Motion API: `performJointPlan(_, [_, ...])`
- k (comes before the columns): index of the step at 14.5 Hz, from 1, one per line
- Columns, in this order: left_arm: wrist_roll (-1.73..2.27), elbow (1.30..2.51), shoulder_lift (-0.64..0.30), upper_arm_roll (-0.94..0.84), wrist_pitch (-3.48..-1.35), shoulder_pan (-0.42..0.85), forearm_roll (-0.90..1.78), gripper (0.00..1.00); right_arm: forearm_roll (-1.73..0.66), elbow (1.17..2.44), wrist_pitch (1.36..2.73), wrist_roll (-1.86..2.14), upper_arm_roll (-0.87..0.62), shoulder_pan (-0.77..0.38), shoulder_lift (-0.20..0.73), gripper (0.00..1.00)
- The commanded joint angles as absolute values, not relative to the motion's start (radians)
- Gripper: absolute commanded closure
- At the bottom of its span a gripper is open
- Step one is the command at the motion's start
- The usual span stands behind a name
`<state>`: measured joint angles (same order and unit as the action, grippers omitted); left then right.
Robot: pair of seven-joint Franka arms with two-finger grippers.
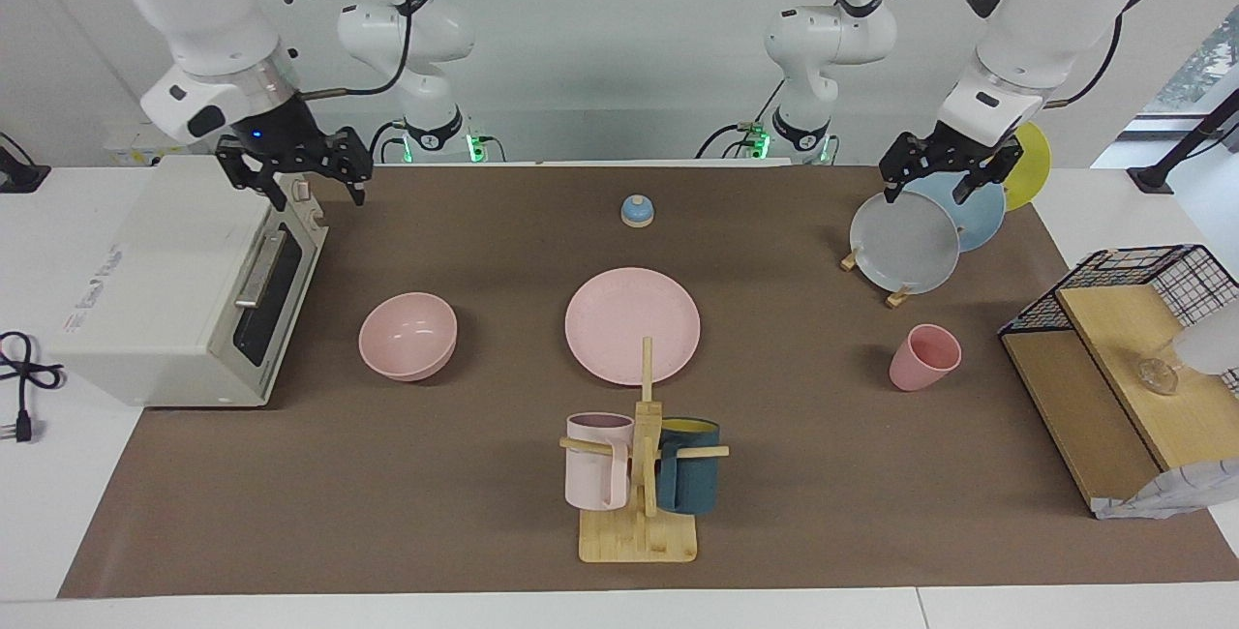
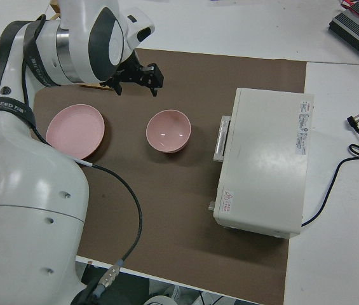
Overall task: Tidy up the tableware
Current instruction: 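Reach the right gripper toward the pink bowl, then grasp the pink bowl rim with the right gripper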
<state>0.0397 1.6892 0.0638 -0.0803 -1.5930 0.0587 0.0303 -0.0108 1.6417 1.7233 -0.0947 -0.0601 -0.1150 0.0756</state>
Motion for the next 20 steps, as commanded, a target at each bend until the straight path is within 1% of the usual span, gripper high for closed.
performJointPlan(1, [0.048, 1.683, 0.072, -0.075, -1.578, 0.064, 0.011, 0.0, -0.008, 1.763, 1.918, -0.135, -0.061, -0.178, 0.143, 0.0])
performJointPlan(3, [0.048, 1.683, 0.072, -0.075, -1.578, 0.064, 0.011, 0.0, -0.009, 1.918, 2.093, -0.155, -0.061, -0.175, 0.135, 0.0])
performJointPlan(4, [0.048, 1.683, 0.072, -0.075, -1.58, 0.064, 0.011, 0.0, -0.008, 1.955, 2.142, -0.155, -0.06, -0.181, 0.137, 0.0])
performJointPlan(6, [0.048, 1.683, 0.072, -0.075, -1.578, 0.064, 0.011, 0.0, -0.005, 1.997, 2.167, -0.146, -0.06, -0.176, 0.141, 0.0])
performJointPlan(8, [0.048, 1.683, 0.072, -0.075, -1.578, 0.064, 0.011, 0.0, -0.003, 2.046, 2.236, -0.143, -0.06, -0.176, 0.158, 0.0])
performJointPlan(11, [0.048, 1.683, 0.071, -0.075, -1.582, 0.066, 0.011, 0.0, 0.032, 2.08, 2.252, -0.104, -0.06, -0.176, 0.152, 0.01])
performJointPlan(14, [0.049, 1.683, 0.071, -0.075, -1.58, 0.064, 0.011, 0.0, 0.048, 2.112, 2.272, -0.098, -0.06, -0.176, 0.149, 0.24])
performJointPlan(16, [0.048, 1.683, 0.072, -0.075, -1.58, 0.066, 0.011, 0.0, 0.077, 2.117, 2.295, -0.083, -0.06, -0.167, 0.181, 0.35])
performJointPlan(17, [0.051, 1.683, 0.072, -0.075, -1.58, 0.066, 0.011, 0.0, 0.104, 2.115, 2.292, -0.059, -0.058, -0.164, 0.179, 0.39])
performJointPlan(19, [0.051, 1.683, 0.072, -0.075, -1.58, 0.064, 0.011, 0.0, 0.123, 2.123, 2.304, -0.017, -0.06, -0.149, 0.184, 0.55])
performJointPlan(20, [0.051, 1.683, 0.071, -0.075, -1.578, 0.066, 0.011, 0.0, 0.135, 2.123, 2.316, -0.011, -0.06, -0.149, 0.186, 0.67])
